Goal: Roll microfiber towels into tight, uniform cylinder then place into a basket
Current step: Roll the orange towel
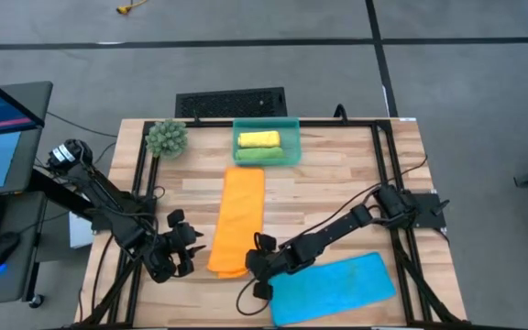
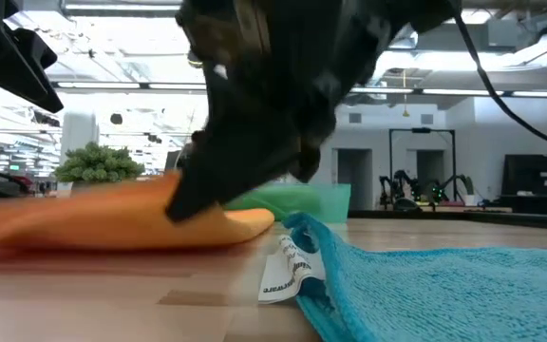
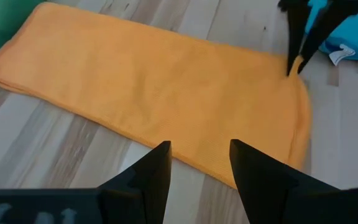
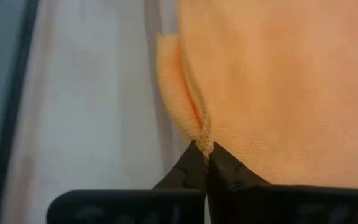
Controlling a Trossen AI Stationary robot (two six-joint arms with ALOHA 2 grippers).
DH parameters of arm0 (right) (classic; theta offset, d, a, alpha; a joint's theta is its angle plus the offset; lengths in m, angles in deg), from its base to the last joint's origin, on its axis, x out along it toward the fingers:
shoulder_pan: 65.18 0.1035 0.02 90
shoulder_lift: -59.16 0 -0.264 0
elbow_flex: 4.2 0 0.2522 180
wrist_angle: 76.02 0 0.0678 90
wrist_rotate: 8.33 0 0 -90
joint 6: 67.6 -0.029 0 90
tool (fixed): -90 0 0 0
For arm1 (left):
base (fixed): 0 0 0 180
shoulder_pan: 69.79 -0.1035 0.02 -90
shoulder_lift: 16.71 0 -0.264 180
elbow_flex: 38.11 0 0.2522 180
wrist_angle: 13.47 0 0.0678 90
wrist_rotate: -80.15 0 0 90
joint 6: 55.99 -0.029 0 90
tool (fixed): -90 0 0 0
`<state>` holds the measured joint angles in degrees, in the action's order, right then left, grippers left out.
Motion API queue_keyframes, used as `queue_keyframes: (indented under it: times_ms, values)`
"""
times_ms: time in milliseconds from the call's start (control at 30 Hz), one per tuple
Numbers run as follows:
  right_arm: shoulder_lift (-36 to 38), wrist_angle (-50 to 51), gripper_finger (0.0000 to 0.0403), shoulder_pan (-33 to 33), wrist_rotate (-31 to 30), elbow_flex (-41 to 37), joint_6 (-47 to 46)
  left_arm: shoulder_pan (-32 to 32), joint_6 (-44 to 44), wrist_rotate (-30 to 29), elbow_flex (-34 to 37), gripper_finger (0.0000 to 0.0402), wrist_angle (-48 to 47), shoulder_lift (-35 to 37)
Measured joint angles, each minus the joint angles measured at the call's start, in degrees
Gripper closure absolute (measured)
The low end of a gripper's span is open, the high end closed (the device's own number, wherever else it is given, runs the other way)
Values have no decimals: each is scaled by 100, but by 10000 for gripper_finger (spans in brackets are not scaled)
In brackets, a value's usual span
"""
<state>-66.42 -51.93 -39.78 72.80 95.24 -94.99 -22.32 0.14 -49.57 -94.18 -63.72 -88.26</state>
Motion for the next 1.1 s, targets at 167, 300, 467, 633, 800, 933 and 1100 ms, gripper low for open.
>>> queue_keyframes:
  times_ms: [167,300,467,633,800,933,1100]
  values:
    - [211,12,394,-54,203,-2,-689,0,-2,2,0,244,20,-128]
    - [219,75,384,-176,364,-2,-1563,1,-22,7,0,244,288,-405]
    - [177,259,395,-448,904,-2,-2691,28,-340,-45,0,244,853,-786]
    - [177,606,390,-637,1162,7,-3745,26,-675,-66,0,244,1634,-1101]
    - [177,723,392,-763,1238,7,-4223,-17,-1161,-56,0,244,2551,-1376]
    - [177,759,397,-849,1392,7,-4592,-175,-1466,124,0,244,3089,-1717]
    - [177,772,387,-922,1525,7,-4951,-456,-1939,518,0,244,3821,-2103]
